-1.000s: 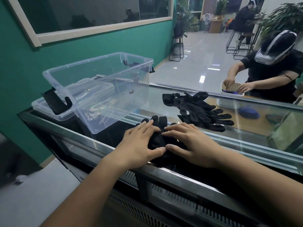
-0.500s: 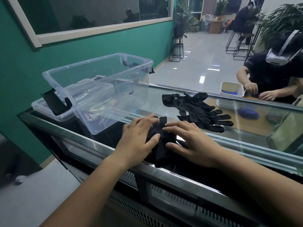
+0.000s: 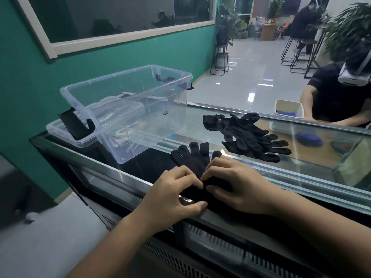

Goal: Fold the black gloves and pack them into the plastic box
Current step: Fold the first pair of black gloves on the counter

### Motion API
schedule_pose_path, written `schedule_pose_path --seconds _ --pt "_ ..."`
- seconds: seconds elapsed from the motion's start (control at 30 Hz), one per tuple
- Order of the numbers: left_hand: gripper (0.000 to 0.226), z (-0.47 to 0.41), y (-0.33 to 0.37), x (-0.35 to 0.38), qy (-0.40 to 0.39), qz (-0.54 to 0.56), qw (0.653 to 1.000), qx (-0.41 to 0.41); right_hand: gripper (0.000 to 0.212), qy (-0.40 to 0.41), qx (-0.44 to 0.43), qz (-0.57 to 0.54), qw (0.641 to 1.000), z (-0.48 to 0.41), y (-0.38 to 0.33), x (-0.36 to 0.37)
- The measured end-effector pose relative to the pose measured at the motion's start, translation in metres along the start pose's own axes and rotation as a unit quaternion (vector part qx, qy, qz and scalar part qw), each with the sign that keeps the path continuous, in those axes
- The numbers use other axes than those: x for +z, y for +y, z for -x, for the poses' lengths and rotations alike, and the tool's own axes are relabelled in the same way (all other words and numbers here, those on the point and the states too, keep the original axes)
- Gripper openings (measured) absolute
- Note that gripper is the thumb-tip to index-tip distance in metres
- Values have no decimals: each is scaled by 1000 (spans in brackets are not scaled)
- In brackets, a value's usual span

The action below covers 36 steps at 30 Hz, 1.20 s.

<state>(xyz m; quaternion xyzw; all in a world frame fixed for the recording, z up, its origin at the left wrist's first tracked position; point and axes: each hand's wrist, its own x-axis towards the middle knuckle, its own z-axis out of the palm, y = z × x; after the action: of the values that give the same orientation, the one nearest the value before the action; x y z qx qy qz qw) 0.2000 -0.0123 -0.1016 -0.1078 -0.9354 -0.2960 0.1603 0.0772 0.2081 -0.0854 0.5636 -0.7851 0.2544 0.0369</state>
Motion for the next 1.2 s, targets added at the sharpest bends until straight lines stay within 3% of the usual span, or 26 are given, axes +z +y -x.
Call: schedule_pose_path --seconds 0.2,0.4,0.5,0.57,0.8,0.97,1.2 --pt "21 -3 -2 4 25 18 999 -11 38 -30 -10 40 999 1 -6 -2" --pt "15 -17 -4 5 33 -46 998 5 31 -2 7 23 1000 -3 1 7" --pt "3 -23 -6 -3 21 57 996 -71 30 30 22 3 999 -6 6 10" --pt "10 -26 -7 -6 13 127 984 -121 37 40 34 -9 999 -7 7 10" --pt "10 -27 -11 -7 35 196 963 -180 24 131 117 -117 977 -9 10 14" --pt "10 -28 -6 -1 56 167 962 -207 29 173 180 -161 955 -12 12 15" --pt "10 -32 -3 8 106 91 962 -233 23 172 196 -85 962 -15 14 20"
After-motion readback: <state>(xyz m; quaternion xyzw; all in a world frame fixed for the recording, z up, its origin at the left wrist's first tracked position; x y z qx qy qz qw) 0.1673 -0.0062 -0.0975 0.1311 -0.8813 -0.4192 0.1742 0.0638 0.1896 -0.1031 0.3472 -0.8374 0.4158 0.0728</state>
